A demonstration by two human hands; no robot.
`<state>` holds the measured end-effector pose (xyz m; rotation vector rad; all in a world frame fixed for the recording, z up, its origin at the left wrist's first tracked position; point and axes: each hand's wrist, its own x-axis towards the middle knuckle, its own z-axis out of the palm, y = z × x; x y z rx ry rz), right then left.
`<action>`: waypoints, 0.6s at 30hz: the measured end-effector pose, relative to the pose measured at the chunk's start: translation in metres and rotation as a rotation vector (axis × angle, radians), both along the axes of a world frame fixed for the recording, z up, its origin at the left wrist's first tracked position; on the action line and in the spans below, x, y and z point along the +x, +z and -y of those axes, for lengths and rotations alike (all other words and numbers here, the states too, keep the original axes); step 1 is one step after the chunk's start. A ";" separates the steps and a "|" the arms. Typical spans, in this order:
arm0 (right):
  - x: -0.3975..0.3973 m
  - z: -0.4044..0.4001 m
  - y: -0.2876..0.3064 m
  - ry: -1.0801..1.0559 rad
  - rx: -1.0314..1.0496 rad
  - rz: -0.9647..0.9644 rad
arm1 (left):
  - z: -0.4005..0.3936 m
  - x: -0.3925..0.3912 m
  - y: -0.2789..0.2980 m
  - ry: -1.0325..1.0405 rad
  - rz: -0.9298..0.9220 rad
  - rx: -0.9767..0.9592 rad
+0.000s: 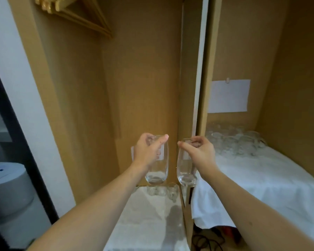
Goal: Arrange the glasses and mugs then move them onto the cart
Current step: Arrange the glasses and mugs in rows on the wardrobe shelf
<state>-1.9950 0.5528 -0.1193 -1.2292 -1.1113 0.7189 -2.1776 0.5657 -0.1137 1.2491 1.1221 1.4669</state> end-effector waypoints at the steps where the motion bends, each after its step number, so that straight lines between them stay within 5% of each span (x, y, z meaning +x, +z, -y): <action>1: 0.015 0.004 -0.003 -0.009 -0.008 -0.011 | 0.001 0.013 -0.001 -0.022 -0.007 -0.005; 18: 0.222 0.077 -0.010 -0.233 -0.056 -0.004 | 0.042 0.223 -0.006 -0.145 -0.189 0.014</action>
